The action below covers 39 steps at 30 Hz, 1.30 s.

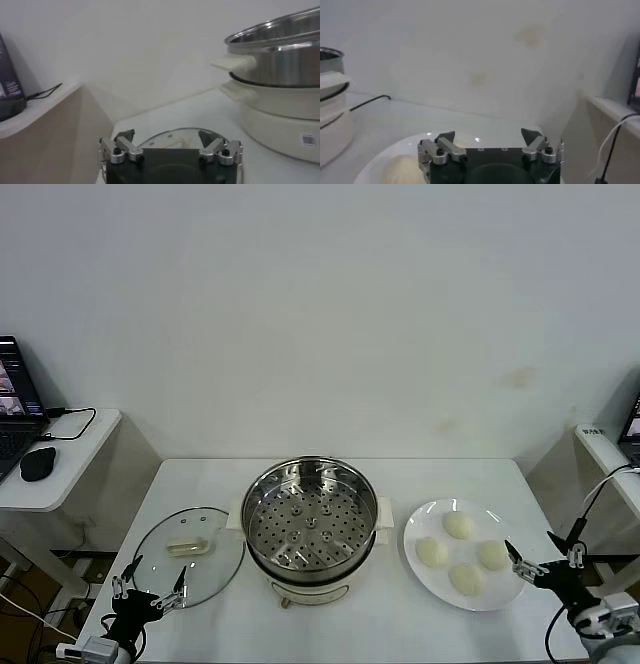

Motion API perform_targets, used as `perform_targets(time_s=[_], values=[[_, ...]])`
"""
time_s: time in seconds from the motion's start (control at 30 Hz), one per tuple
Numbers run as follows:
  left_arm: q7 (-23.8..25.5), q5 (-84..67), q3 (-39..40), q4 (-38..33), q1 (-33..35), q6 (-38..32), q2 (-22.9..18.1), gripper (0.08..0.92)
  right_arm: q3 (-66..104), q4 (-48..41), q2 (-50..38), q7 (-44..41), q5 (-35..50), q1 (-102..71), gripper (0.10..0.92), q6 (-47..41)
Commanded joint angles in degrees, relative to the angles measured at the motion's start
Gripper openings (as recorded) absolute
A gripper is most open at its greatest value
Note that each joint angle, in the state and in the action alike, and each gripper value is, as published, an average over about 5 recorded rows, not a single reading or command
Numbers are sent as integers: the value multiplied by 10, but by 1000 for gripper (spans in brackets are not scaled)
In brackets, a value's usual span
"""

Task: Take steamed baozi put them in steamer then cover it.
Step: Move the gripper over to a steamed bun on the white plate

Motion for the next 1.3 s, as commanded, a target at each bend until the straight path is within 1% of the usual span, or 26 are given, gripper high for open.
perform_targets(time_s=[0.03,0.07,0.17,0.27,0.37,0.5,0.67,0.77,0.9,1.13,1.3], values=[[0,8,4,-5,4,0,-4,823,18,-2,-98,-112,-161,66,823,-55],[0,9,5,-5,5,0,-5,823,14,-5,-108,-129,-174,73,823,-58],[-2,14,6,-11,10,-1,-12,823,-25,-26,-172,-217,-238,131,823,-77],[-2,16,7,-17,16,-3,-15,823,-99,-52,-229,-314,-290,223,823,-95],[-4,18,7,-21,19,-3,-19,823,-206,-78,-264,-414,-325,333,823,-94],[-5,22,7,-26,20,-3,-21,823,-396,-127,-290,-488,-373,501,823,-58],[-6,25,5,-34,24,-5,-25,823,-675,-173,-289,-512,-367,711,823,-42],[-7,24,2,-37,28,-9,-29,823,-784,-208,-275,-514,-368,794,822,-33],[-8,23,2,-41,37,-13,-38,823,-810,-257,-246,-518,-369,811,823,-19],[-4,24,5,-43,45,-14,-45,823,-769,-355,-172,-536,-367,778,822,28],[-1,26,6,-38,46,-14,-46,823,-752,-391,-130,-516,-362,760,823,34]])
